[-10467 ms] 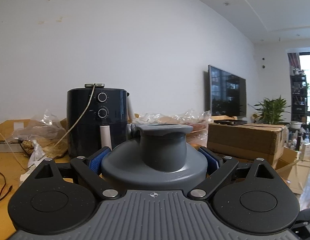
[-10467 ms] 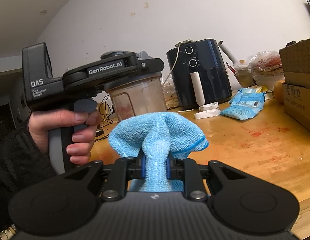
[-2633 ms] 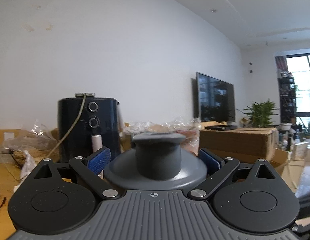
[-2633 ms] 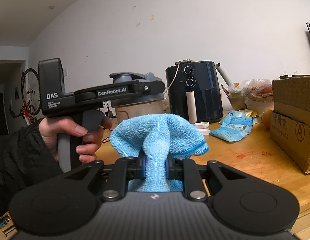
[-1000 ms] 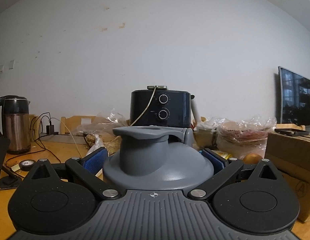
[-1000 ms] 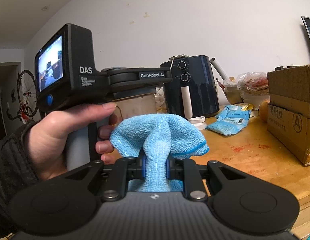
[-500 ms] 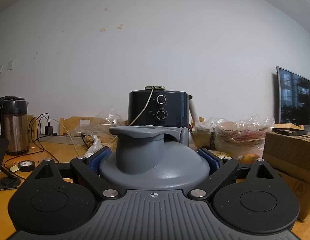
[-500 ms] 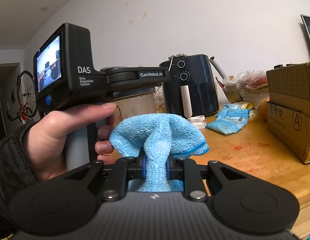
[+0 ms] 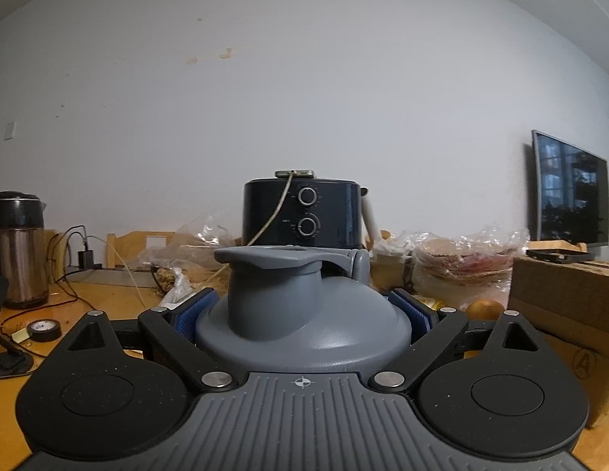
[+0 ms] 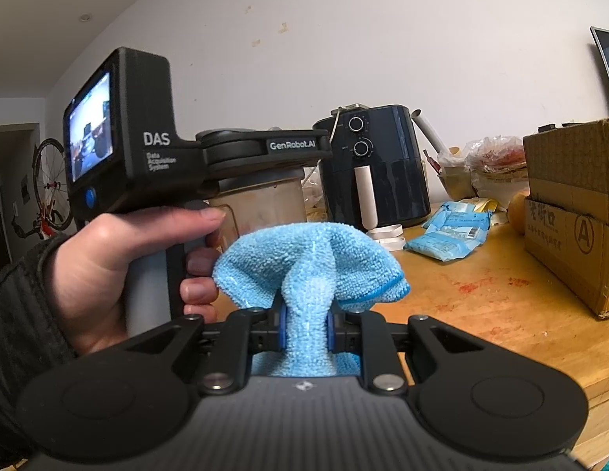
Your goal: Clean container
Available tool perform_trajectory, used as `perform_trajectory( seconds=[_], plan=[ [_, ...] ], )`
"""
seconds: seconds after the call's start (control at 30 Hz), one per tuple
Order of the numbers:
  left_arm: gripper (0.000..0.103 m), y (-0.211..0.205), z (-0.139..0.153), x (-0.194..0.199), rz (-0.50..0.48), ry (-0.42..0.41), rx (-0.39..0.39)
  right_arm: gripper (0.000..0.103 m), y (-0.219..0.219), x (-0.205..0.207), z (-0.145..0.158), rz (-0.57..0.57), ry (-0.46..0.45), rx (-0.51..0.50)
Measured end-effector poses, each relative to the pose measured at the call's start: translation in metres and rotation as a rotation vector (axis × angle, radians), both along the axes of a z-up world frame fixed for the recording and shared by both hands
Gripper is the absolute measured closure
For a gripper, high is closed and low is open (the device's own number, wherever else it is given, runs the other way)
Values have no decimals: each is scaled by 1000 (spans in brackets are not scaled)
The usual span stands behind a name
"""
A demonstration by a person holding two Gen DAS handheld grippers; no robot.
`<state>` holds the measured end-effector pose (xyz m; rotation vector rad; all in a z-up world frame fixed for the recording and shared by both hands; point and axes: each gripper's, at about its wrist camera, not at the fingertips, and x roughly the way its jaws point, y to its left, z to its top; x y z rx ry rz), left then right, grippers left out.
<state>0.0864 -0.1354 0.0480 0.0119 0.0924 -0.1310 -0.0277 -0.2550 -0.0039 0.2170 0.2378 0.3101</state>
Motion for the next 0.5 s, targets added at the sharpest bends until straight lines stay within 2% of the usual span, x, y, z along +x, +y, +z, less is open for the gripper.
perform_trajectory(
  seconds=[0.5],
  plan=[
    [8,14,-3,5,-137,-9,2,87,1,1,0,0,2,1]
  ],
)
